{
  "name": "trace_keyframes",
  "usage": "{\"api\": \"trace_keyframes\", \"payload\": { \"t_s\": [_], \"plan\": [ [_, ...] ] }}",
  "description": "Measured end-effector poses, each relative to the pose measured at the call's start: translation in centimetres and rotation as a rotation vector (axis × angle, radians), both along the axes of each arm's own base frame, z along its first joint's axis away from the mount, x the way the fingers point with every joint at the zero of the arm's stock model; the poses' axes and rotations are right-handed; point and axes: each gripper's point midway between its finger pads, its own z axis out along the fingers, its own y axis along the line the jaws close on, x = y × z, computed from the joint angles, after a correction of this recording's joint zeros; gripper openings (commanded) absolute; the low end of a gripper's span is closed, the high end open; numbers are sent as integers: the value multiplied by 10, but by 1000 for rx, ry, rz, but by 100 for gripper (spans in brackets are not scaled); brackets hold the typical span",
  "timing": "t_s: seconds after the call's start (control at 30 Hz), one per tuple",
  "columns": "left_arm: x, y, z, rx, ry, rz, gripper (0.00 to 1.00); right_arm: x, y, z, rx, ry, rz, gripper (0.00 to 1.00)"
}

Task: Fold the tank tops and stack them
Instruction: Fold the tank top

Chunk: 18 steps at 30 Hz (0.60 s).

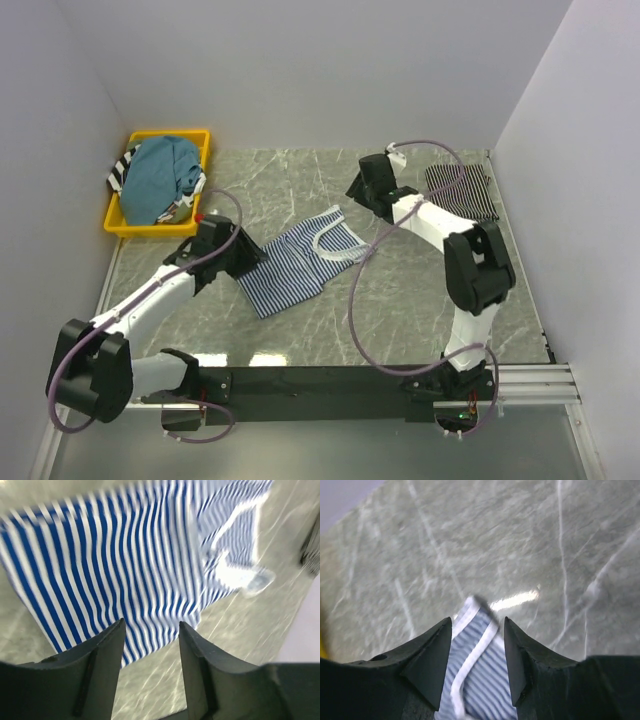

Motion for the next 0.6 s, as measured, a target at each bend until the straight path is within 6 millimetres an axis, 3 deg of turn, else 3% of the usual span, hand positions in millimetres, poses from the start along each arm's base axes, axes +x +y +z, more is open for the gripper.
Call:
{"api": "trace_keyframes", "payload": {
  "t_s": [0.07,0.17,0.3,0.4,0.5,0.6],
  "plan": [
    [12,14,13,10,-27,48,48,-14,5,17,-6,-27,35,52],
    [21,40,9,39,-11,124,46,-48,42,31,-28,-52,148,51],
    [18,73,-18,67,64,201,48,-131,134,21,-83,-33,424,51],
    [8,85,-39,72,124,215,50,-200,184,7,-123,-5,618,51],
    [3,85,-50,62,148,198,53,-246,210,-6,-169,13,747,52],
    [4,83,-54,50,145,184,54,-266,217,-21,-220,37,807,53]
  ]
}}
